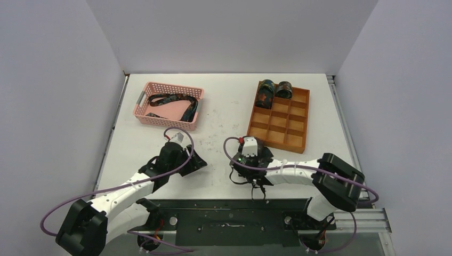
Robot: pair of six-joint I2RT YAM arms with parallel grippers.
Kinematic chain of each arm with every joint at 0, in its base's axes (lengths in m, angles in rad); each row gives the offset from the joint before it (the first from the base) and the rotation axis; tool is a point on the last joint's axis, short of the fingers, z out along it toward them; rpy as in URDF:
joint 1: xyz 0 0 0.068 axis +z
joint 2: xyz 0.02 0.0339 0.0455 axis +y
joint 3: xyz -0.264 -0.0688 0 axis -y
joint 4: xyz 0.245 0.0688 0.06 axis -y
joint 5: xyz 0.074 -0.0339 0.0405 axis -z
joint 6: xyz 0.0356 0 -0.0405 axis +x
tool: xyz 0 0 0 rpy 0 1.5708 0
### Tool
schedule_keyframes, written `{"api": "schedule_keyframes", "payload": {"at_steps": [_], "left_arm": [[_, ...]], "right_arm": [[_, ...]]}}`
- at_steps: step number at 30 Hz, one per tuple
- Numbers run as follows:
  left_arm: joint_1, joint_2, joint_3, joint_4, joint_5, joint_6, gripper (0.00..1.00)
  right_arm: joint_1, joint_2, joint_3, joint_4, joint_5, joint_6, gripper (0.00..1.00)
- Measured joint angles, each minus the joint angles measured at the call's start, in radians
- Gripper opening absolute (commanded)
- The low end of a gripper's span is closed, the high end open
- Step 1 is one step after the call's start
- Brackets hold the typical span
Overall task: Roll the ties
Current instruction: Roll the tie at the center of the board.
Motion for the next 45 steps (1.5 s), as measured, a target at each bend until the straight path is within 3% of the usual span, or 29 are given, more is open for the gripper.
{"api": "schedule_keyframes", "payload": {"at_steps": [7,16,19,25,31,34,41,45], "left_arm": [[0.0,-0.027,0.0,-0.001,0.0,0.0,0.54],[0.0,-0.039,-0.005,-0.006,-0.001,0.0,0.54],[0.0,-0.034,-0.005,-0.006,0.0,0.0,0.54],[0.0,-0.019,-0.005,-0.006,0.004,0.003,0.56],[0.018,-0.009,0.005,0.011,0.016,0.016,0.76],[0.043,0.041,0.04,0.061,0.049,0.015,1.0],[0.098,0.291,0.154,0.311,0.182,-0.045,0.96],[0.095,0.443,0.172,0.503,0.254,-0.124,0.96]], "right_arm": [[-0.072,0.15,0.114,0.083,0.031,0.007,0.29],[-0.17,0.192,0.145,0.14,0.023,-0.033,0.3],[-0.176,0.182,0.134,0.16,-0.003,-0.08,0.38],[-0.136,0.075,0.069,0.122,-0.066,-0.163,0.65],[-0.121,-0.194,0.054,0.03,-0.152,-0.186,0.72],[-0.196,-0.299,0.054,0.014,-0.185,-0.174,0.71],[-0.496,-0.382,-0.067,0.052,-0.299,-0.072,0.7],[-0.574,-0.339,-0.109,0.074,-0.371,-0.019,0.71]]}}
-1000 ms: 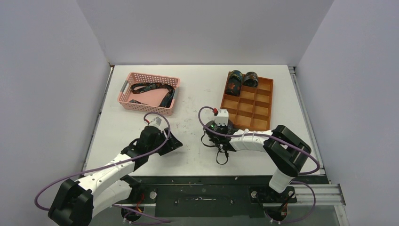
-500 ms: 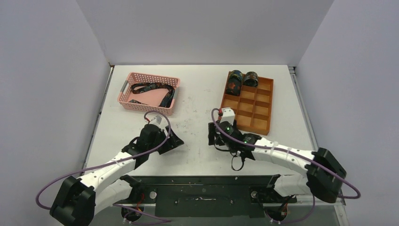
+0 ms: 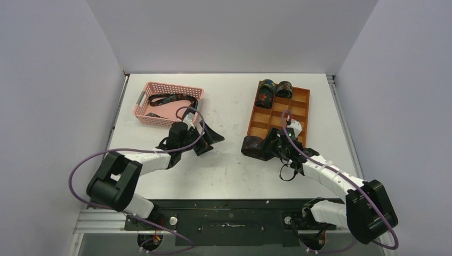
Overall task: Roll the ties
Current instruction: Roll the tie at the center of the board.
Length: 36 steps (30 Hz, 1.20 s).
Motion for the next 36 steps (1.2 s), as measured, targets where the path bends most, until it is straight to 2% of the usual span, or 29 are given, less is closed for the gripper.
{"api": "schedule_keyframes", "payload": {"at_steps": [6,9,12,19,26,29,36], "left_arm": [[-0.037,0.196,0.131,0.126,0.098,-0.069,1.0],[-0.04,0.241,0.163,0.181,0.132,-0.094,0.92],[-0.04,0.281,0.187,0.209,0.159,-0.107,0.9],[-0.041,0.312,0.204,0.189,0.174,-0.092,0.89],[-0.047,0.313,0.247,0.124,0.166,-0.058,0.89],[-0.052,0.322,0.255,0.104,0.164,-0.046,0.89],[-0.072,0.346,0.28,0.05,0.165,-0.025,0.89]], "right_arm": [[-0.033,0.041,-0.025,0.095,-0.093,0.048,0.72],[-0.04,0.045,-0.036,0.135,-0.122,0.061,0.72],[-0.045,0.054,-0.045,0.165,-0.146,0.068,0.74],[-0.052,0.023,-0.062,0.176,-0.156,0.075,0.76],[-0.052,0.081,-0.048,0.173,-0.166,0.067,0.76],[-0.052,0.087,-0.048,0.175,-0.17,0.066,0.72],[-0.064,0.087,-0.067,0.198,-0.178,0.064,0.54]]}}
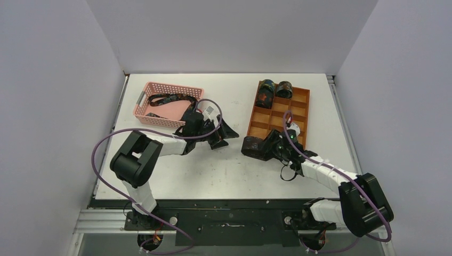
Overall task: Roll the ties
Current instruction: Roll the tie at the center of the board.
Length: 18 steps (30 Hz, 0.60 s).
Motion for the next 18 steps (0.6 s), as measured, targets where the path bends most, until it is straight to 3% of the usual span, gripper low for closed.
{"api": "schedule_keyframes", "payload": {"at_steps": [4,6,10,18], "left_arm": [[-0.013,0.007,0.021,-0.014,0.005,0.012,0.92],[-0.021,0.019,0.036,-0.018,0.009,0.019,1.0],[-0.041,0.041,0.047,-0.027,0.017,0.032,0.96],[-0.096,0.058,0.06,-0.038,0.015,0.062,0.99]], "right_arm": [[-0.03,0.0,-0.043,0.031,-0.027,0.01,0.49],[-0.045,0.0,-0.063,0.048,-0.043,0.018,0.47],[-0.069,0.0,-0.096,0.103,-0.082,0.032,0.42],[-0.107,0.023,-0.15,0.216,-0.154,0.058,0.33]]}}
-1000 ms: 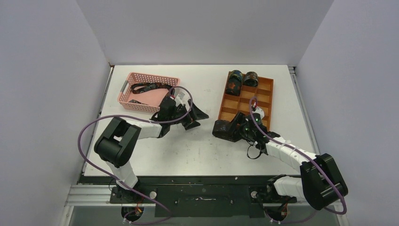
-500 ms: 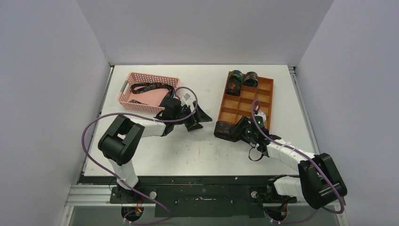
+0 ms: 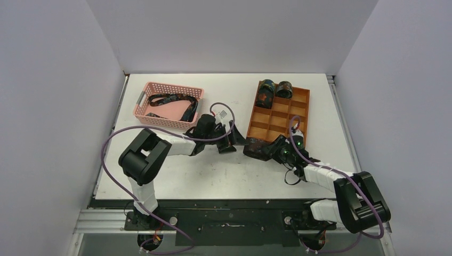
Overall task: Roll the ties
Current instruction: Roll the tie at the center of the board.
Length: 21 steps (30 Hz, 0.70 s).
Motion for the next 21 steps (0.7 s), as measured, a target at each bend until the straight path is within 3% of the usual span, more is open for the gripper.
{"api": "schedule_keyframes", "payload": {"at_steps": [12,21], "left_arm": [[-0.036,0.09,0.12,-0.121,-0.06,0.026,0.91],[-0.073,0.151,0.168,-0.089,-0.027,0.006,0.77]], "right_arm": [[-0.014,0.078,-0.036,0.154,-0.063,0.039,0.31],[-0.02,0.141,-0.047,0.256,-0.111,0.051,0.31]]}}
